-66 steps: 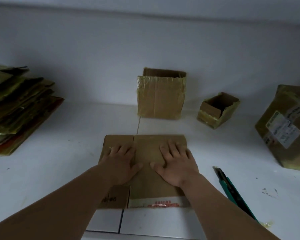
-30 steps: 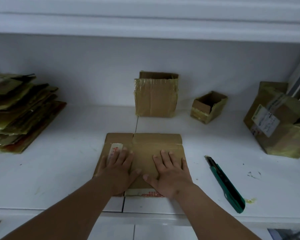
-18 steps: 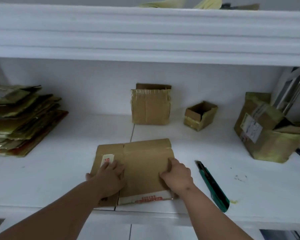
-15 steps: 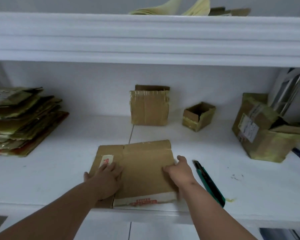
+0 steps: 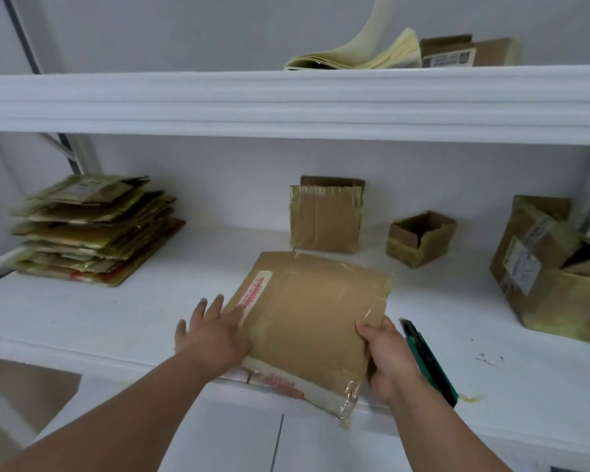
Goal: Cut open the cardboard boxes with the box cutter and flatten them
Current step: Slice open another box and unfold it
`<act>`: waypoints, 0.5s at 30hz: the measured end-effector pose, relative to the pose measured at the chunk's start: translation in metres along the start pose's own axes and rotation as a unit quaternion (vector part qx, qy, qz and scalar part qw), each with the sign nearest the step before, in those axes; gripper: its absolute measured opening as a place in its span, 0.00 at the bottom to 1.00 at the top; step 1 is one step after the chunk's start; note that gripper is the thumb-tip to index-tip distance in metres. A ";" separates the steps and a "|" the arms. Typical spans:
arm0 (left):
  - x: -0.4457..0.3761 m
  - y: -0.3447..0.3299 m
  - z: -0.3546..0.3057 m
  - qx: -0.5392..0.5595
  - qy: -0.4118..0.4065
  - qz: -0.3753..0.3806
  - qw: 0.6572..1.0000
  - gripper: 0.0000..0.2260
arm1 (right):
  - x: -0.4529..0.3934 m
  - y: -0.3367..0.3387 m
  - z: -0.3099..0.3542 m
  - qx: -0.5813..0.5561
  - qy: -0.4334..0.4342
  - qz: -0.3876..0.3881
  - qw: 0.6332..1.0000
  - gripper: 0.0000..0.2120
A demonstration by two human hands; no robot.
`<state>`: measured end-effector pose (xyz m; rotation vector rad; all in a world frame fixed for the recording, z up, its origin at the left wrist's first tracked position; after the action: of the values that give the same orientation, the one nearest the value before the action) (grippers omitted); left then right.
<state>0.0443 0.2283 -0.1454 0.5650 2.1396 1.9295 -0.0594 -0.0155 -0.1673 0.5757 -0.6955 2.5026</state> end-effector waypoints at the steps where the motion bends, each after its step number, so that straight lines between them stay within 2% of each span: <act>1: 0.003 0.004 0.002 0.017 0.007 -0.017 1.000 0.32 | 0.003 -0.003 0.000 -0.023 0.013 0.003 1.000 0.10; 3: 0.010 0.015 0.007 0.083 0.030 -0.065 0.994 0.35 | 0.011 -0.013 0.000 -0.062 0.034 0.012 0.997 0.09; 5: 0.020 0.029 0.014 0.192 0.061 -0.135 0.970 0.39 | 0.020 -0.026 -0.002 -0.093 0.049 0.026 0.994 0.09; 7: 0.029 0.038 0.026 0.346 0.088 -0.191 0.915 0.44 | 0.027 -0.045 -0.008 -0.119 0.054 0.041 0.991 0.09; 9: 0.038 0.043 0.042 0.510 0.111 -0.179 0.834 0.46 | 0.034 -0.071 -0.018 -0.140 0.052 0.060 0.987 0.10; 10: 0.042 0.043 0.049 0.586 0.117 -0.146 0.788 0.44 | 0.039 -0.087 -0.024 -0.149 0.049 0.071 0.985 0.10; 12: 0.053 0.046 0.062 0.689 0.103 -0.083 0.712 0.32 | 0.047 -0.120 -0.039 -0.155 0.035 0.090 0.983 0.11; 13: 0.059 0.049 0.072 0.709 0.091 -0.081 0.695 0.26 | 0.051 -0.136 -0.047 -0.156 0.029 0.102 0.982 0.11; 15: 0.068 0.060 0.102 0.710 0.075 -0.114 0.691 0.23 | 0.057 -0.165 -0.063 -0.151 0.015 0.131 0.980 0.11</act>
<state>0.0316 0.3529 -0.0921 0.2375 3.2166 -0.1969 -0.0317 0.1640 -0.1275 0.3522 -1.1801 2.5619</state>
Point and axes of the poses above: each hand's wrist, its own x-axis away from the middle knuckle, its own y-axis out of the back of the hand, z = x × y, the point moved 4 cm from there along -x, towards the middle knuckle, and after that the axes turned 10 degrees about -y, right-handed, at the moved point
